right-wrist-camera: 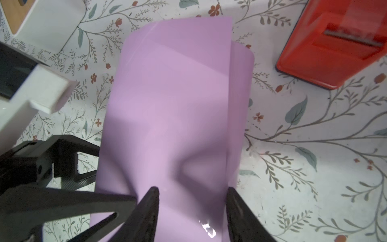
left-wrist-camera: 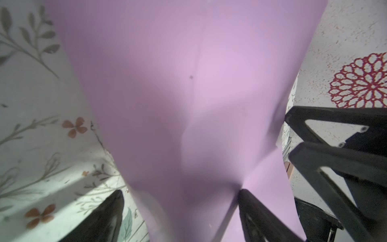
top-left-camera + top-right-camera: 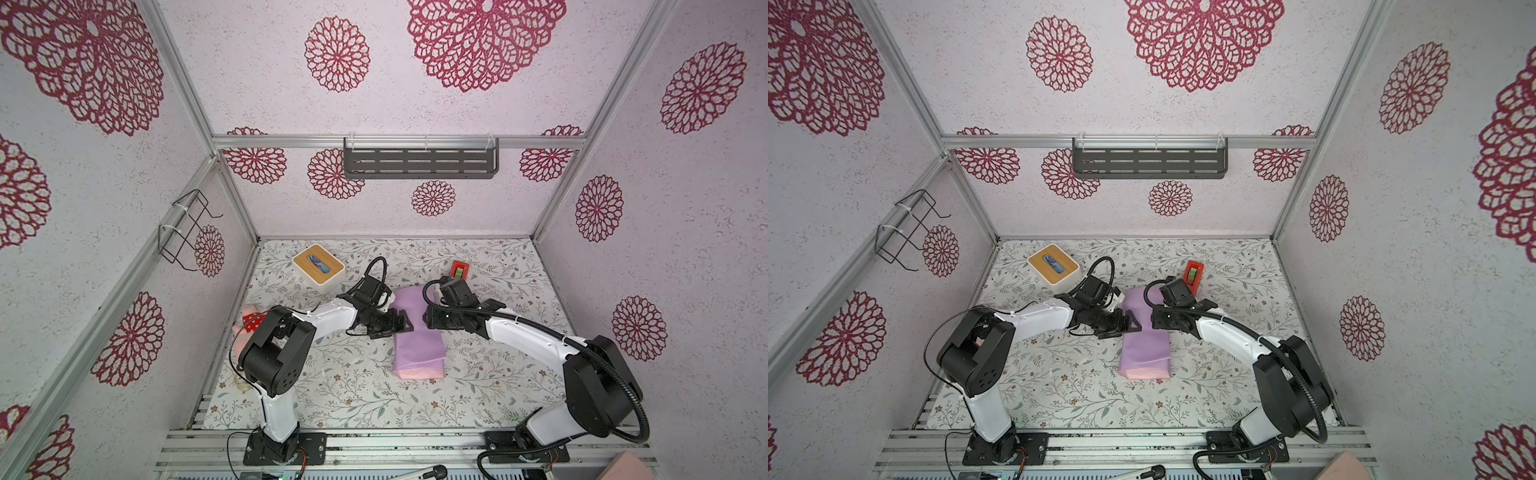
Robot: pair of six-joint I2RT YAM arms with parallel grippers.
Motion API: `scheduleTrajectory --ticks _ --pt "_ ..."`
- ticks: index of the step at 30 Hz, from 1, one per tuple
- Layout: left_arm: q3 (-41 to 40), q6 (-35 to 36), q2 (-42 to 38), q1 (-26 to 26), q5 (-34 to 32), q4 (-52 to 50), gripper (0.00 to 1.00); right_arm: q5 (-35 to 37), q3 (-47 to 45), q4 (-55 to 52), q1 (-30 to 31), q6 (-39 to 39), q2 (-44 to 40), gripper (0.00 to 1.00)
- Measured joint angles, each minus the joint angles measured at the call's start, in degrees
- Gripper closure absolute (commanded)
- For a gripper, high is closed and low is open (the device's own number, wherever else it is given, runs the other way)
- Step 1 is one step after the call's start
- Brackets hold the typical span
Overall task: Wrap a gift box in wrapping paper
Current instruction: Wrap the gift box with the wrapping paper.
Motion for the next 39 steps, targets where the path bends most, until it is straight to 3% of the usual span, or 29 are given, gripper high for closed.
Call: scheduleTrajectory --ticks 17,39 --pt "0.0 0.0 0.0 0.0 0.0 0.0 0.13 -1.2 -0.2 1.5 -0.9 0.9 0.6 0.41" --pt "0.0 0.0 0.0 0.0 0.0 0.0 0.13 -13.8 -6.3 16.2 -6.3 5.3 5.3 0.23"
